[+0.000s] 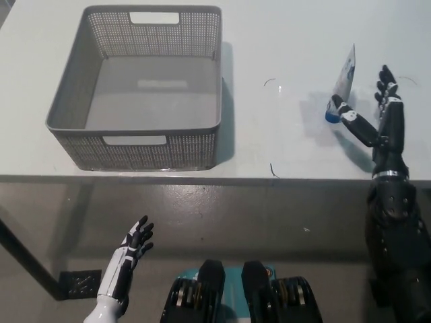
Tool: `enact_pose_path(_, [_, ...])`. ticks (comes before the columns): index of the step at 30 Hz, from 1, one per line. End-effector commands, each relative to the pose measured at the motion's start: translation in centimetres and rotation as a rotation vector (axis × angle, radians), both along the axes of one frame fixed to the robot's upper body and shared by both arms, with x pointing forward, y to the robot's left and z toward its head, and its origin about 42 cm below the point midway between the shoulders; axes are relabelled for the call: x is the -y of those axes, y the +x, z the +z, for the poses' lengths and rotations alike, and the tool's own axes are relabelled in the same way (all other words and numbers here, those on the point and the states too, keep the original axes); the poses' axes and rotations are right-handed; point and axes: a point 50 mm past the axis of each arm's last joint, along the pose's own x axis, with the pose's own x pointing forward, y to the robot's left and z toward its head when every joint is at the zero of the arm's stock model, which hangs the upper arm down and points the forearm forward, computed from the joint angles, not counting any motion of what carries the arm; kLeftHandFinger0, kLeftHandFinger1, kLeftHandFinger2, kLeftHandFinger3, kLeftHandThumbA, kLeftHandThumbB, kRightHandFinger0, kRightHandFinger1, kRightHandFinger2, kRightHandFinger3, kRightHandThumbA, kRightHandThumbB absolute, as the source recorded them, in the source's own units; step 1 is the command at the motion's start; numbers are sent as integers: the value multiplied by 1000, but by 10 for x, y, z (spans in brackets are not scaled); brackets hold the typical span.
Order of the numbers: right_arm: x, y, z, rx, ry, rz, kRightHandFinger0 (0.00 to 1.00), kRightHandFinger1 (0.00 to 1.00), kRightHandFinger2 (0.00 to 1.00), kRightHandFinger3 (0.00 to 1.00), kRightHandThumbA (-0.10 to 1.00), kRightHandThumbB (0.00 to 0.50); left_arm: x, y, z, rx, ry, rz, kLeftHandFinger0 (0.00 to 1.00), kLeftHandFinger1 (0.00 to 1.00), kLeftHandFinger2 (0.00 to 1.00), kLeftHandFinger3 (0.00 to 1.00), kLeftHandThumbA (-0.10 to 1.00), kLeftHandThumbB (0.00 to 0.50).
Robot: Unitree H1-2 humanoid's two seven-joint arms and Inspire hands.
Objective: Use the right hand to pick up a shampoo and place it into a container on the left side
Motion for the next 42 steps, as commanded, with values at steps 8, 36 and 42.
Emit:
enact_pose_path(8, [-14, 40, 33, 26, -13, 14, 1000, 1000, 1000, 1000, 845, 270, 3, 14, 18, 86, -7, -25, 1000, 1000, 1000, 1000, 972, 25])
enact_pose_path(36, [-21, 79, 71, -185, 8, -133, 1, 64, 257, 137, -98, 205, 4, 25, 25, 108, 5, -35, 1000, 1000, 1000, 1000, 973, 54])
enact_pose_path(42, [-23, 78, 69, -170, 64, -122, 0, 197, 582, 484, -100, 166, 5, 25, 25, 108, 6, -35, 1000, 1000, 1000, 1000, 974, 46])
